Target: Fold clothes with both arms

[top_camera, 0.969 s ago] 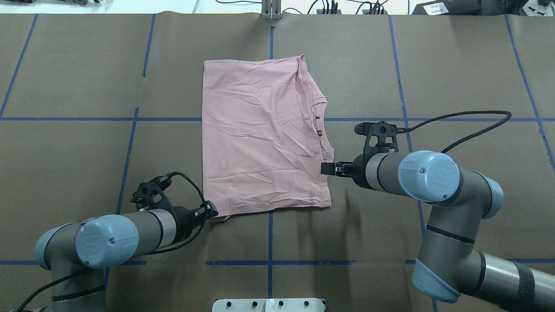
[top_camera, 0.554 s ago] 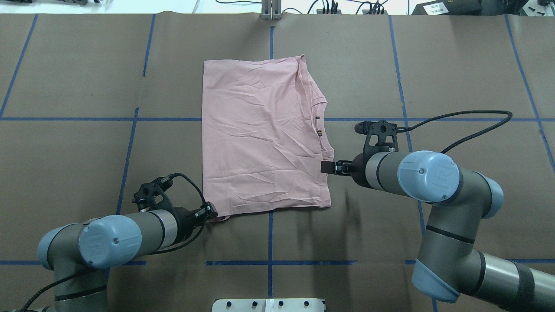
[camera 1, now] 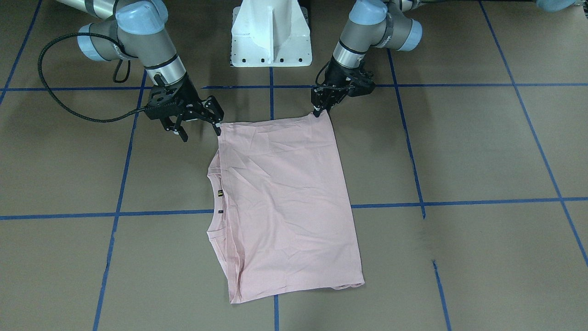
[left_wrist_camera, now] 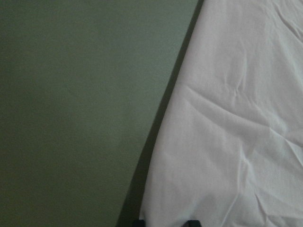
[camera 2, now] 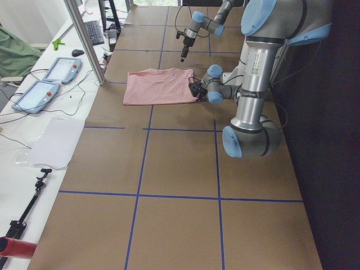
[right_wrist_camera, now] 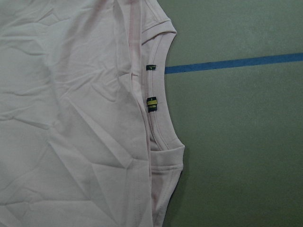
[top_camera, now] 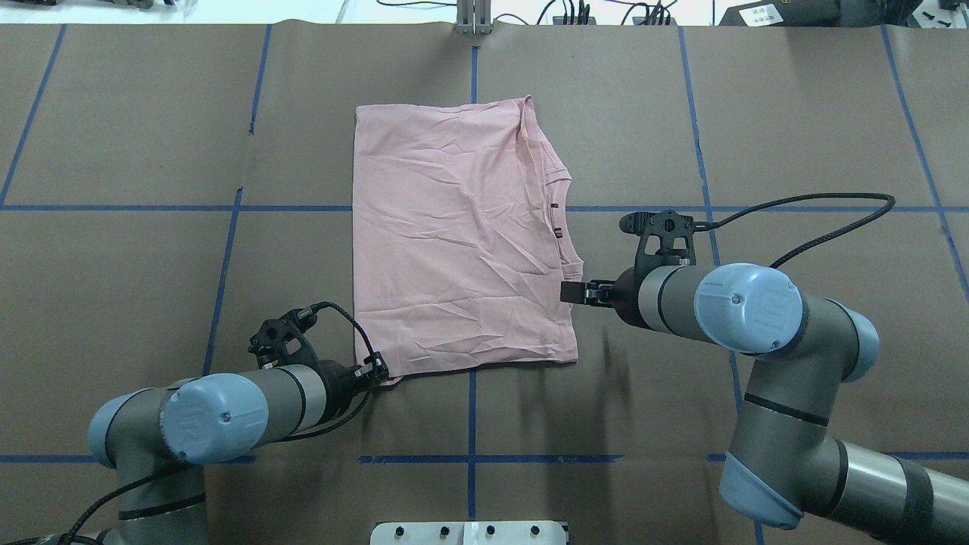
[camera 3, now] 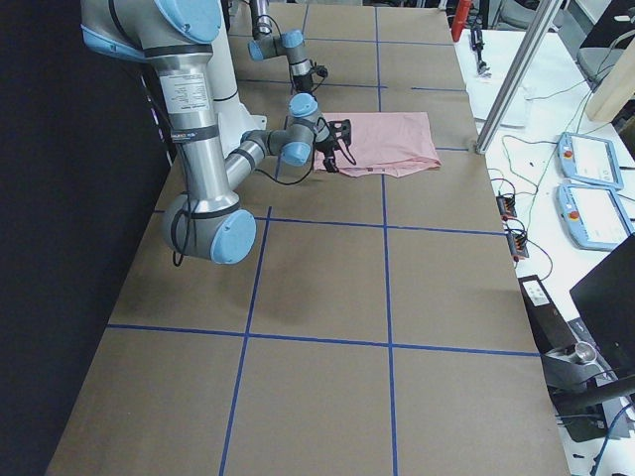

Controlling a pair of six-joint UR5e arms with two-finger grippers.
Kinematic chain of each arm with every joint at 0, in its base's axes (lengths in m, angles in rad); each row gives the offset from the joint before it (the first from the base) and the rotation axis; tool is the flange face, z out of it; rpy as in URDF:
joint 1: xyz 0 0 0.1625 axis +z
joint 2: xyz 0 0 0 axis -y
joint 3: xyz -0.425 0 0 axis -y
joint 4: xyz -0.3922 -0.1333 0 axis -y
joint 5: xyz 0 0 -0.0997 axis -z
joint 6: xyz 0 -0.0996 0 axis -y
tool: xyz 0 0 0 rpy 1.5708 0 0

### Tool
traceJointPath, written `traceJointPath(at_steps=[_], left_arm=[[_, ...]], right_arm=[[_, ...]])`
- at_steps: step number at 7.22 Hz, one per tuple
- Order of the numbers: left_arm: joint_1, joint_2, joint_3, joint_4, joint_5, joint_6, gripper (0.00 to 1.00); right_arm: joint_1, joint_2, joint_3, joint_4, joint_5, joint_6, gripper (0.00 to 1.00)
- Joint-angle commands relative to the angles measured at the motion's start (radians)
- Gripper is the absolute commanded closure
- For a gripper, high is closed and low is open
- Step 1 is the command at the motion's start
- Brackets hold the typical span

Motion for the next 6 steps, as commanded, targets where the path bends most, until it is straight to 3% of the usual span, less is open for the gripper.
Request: traceJointPath(at_steps=[1,3,5,6], left_arm=[[-0.009,0.001,-0.014,0.0,0.0,0.002,1.0],[-0.014,0.001,-0.018,0.0,0.0,0.003,1.0],[-0.015,0.003,-0.03,0.0,0.0,0.003,1.0],[-0.015,0.001,-0.031,0.0,0.0,0.002,1.0]], right_arm=[[0.0,0.001,0.0,0.0,0.0,0.0,0.0],[-0.003,0.007,0.002,-0.003,0.0,0.008,0.0],[-0.027,0.054,0.008,-0.098,-0.012,0.232,0.15],[-0.079,0.107,0.002,-0.186,-0.072,0.314,0.19]])
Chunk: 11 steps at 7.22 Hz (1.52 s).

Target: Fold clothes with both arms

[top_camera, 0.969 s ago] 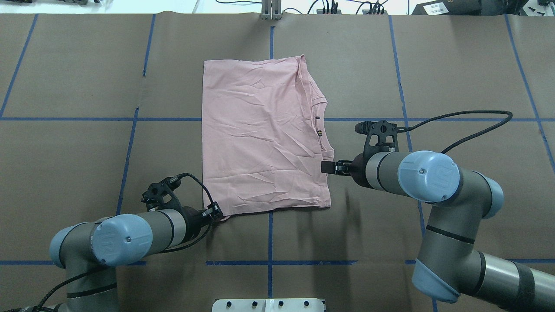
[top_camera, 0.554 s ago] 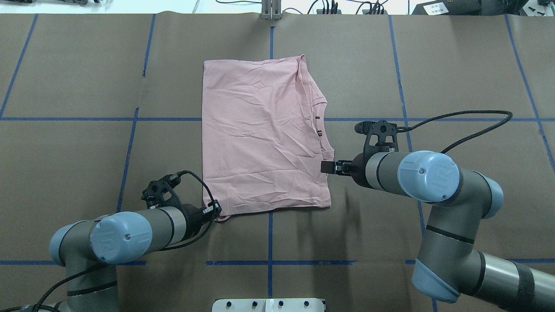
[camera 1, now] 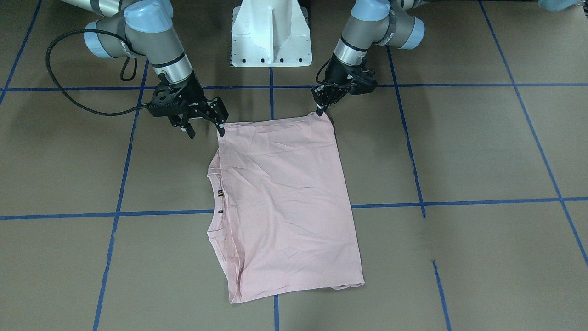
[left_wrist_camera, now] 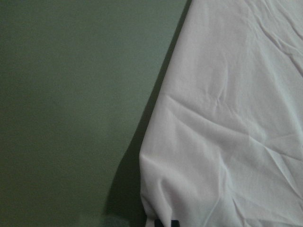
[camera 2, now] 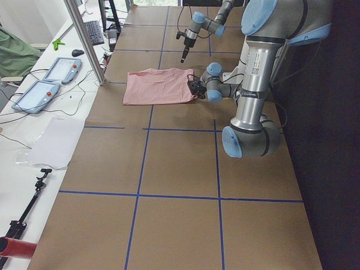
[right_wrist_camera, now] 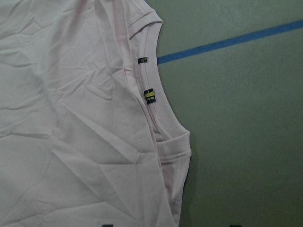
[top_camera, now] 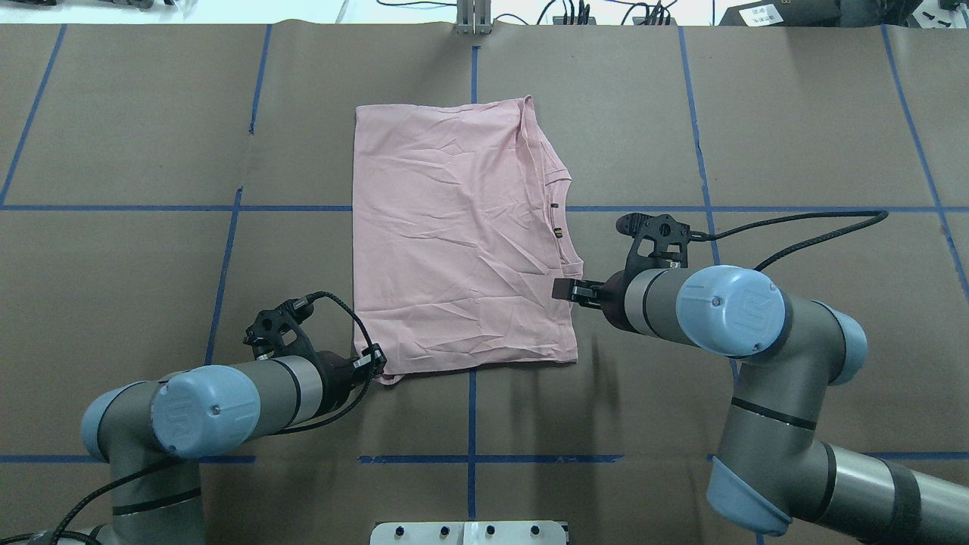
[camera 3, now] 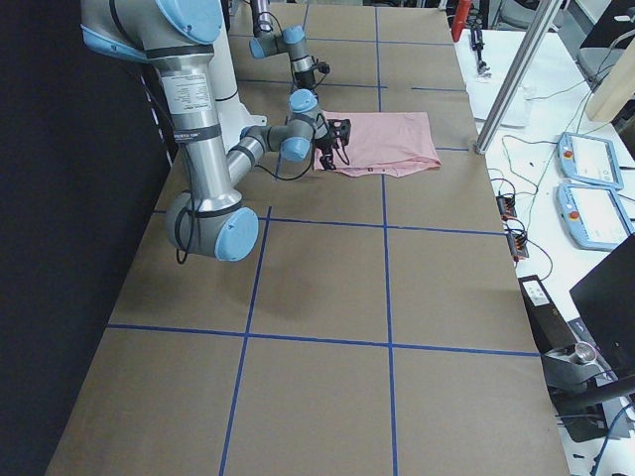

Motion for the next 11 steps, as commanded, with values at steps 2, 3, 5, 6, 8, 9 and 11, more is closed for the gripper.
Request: traceJointPath(at_steps=[2,3,5,6,8,9,11], left_arm=[[-0.001,-0.001,-0.01,0.0,0.0,-0.001,1.0],[0.001,-0.001,-0.01,0.0,0.0,-0.001,1.0],[0.002,-0.003,-0.018,0.0,0.0,-0.001,1.0],[0.002,-0.003,-0.018,0.0,0.0,-0.001,1.0],[0.002,-0.004,-0.019,0.0,0.0,-0.001,1.0],[0.004,-0.004,-0.019,0.0,0.0,-0.001,1.0],[0.004,-0.004,-0.024,0.0,0.0,-0.001,1.0]], right_arm=[[-0.106,0.194,-0.013,-0.374,-0.073,0.302,0.3],[-0.114,0.198,-0.017,-0.387,-0.074,0.309,0.32],[-0.114,0.251,-0.119,-0.391,-0.077,0.364,0.38],[-0.11,0.271,-0.15,-0.407,-0.079,0.363,0.39],[-0.106,0.293,-0.152,-0.478,-0.083,0.355,0.4],[-0.106,0.292,-0.154,-0.493,-0.083,0.347,0.4],[-0.108,0.293,-0.155,-0.515,-0.083,0.341,0.4]])
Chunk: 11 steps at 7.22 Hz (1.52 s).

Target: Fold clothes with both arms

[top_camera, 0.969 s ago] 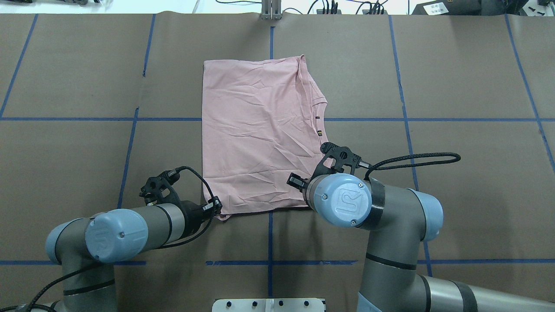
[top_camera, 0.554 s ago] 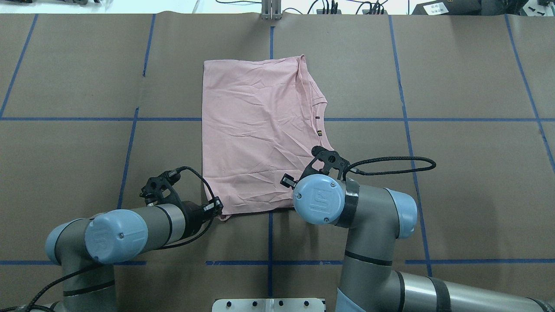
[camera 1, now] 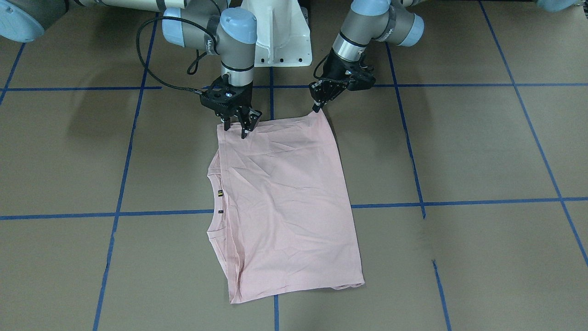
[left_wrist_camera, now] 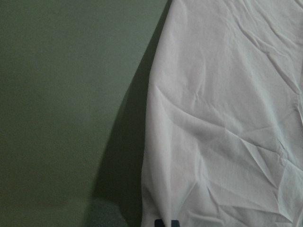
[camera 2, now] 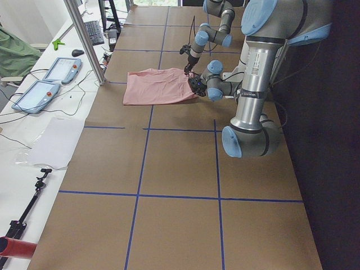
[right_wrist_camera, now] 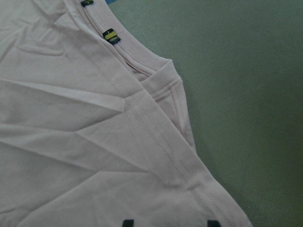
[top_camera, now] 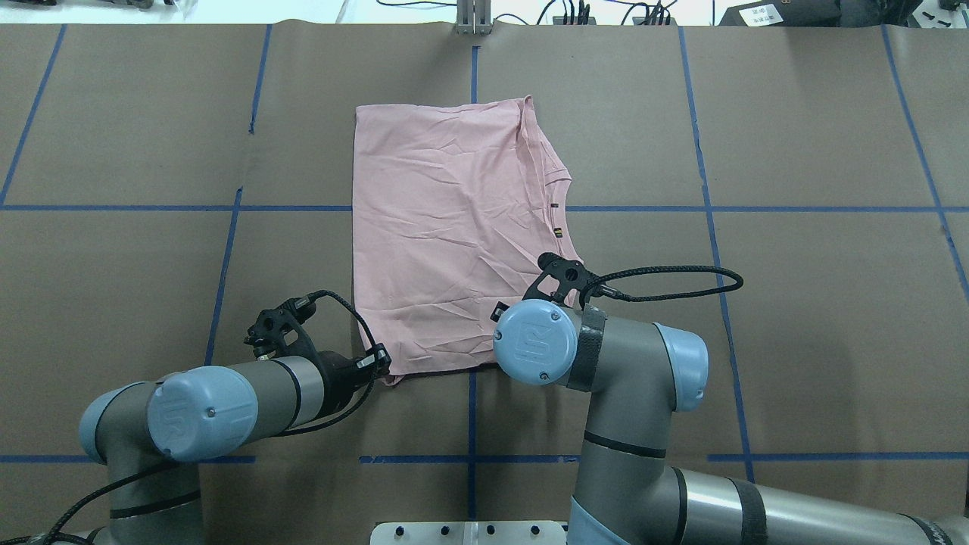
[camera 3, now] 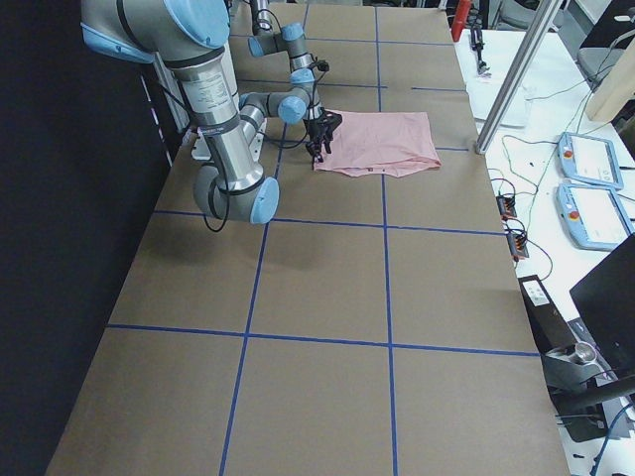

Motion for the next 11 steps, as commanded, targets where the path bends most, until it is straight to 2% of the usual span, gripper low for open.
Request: traceJointPath(at_steps=[1,10,11], left_arm=[[0.001,0.0,-0.002,0.0,0.0,0.0,1.0],[0.004,0.0,-0.002,0.0,0.0,0.0,1.0],[0.004,0.0,-0.002,0.0,0.0,0.0,1.0]], right_arm=[[0.0,0.002,-0.006,-0.011,0.0,-0.002,0.4],[-0.005,0.026,-0.057,-0.007,-0.012,0.001,0.45],[-0.007,0.026,-0.057,-0.007,-0.011,0.001,0.56]])
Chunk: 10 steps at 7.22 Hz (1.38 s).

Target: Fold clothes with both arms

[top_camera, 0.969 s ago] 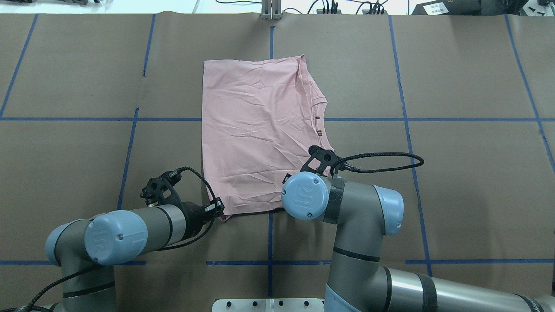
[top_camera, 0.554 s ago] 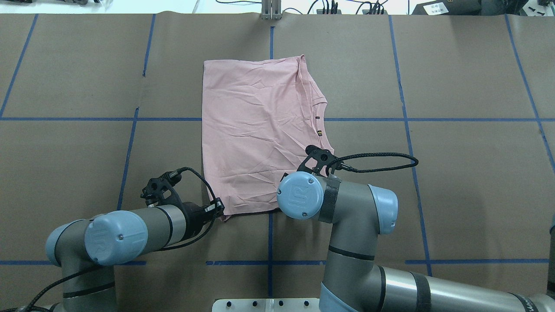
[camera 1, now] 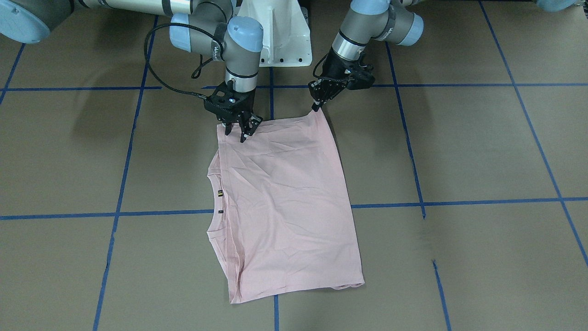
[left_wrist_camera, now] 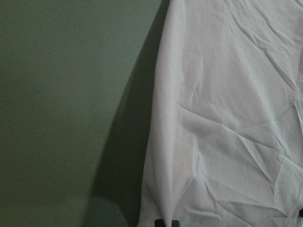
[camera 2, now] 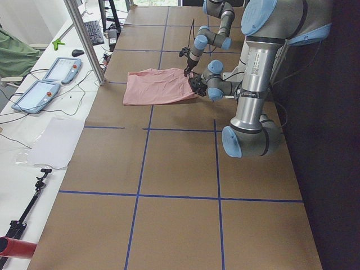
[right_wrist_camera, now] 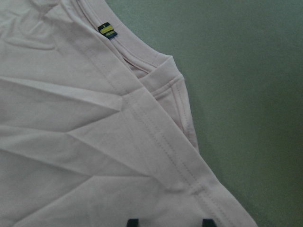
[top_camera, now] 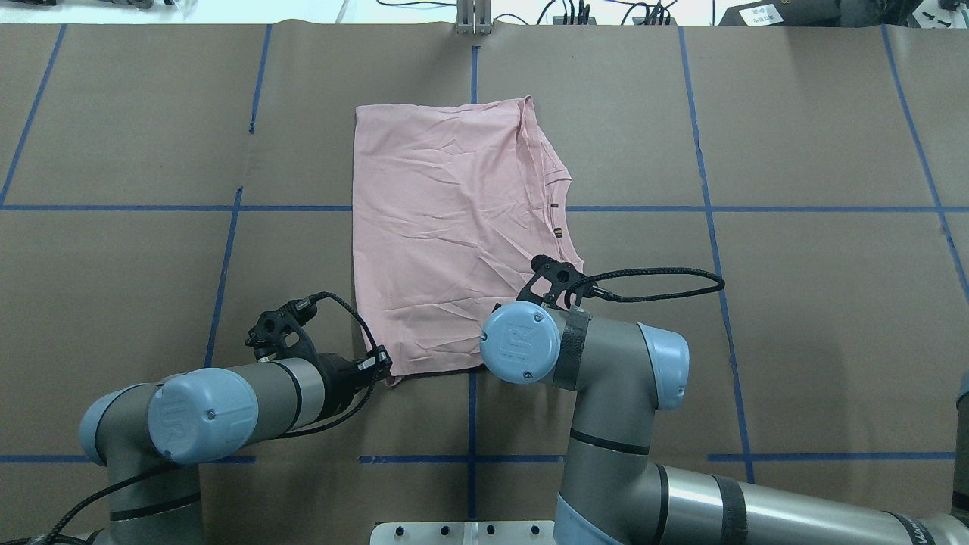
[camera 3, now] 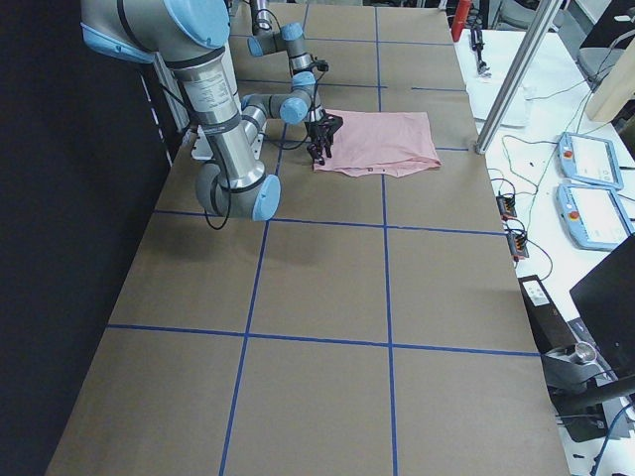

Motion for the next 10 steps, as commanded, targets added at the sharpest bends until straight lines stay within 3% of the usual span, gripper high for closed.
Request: traceJointPath(at_steps=[1,2,7,9,10], left_arm=[[0.0,0.0,0.0,0.0,0.0,0.0,1.0],[0.0,0.0,0.0,0.0,0.0,0.0,1.0],[-0.005,-0.005,-0.003,0.0,-0.005,0.006,1.0],[-0.014,0.009,-0.096,0.021,-0.011,0.066,1.0],[-0.014,0.005,-0.18,0.125,-0.049,0.067,1.0]], right_arm=[[-0.002,0.002,-0.001,-0.001,-0.001,-0.001,0.87],[-0.002,0.002,-0.001,-0.002,-0.001,0.002,1.0],[0.001,0.017,0.025,-0.004,0.001,-0.001,1.0],[0.004,-0.026,0.139,-0.02,0.002,-0.001,1.0],[0.004,-0.029,0.233,-0.128,0.004,-0.001,1.0]])
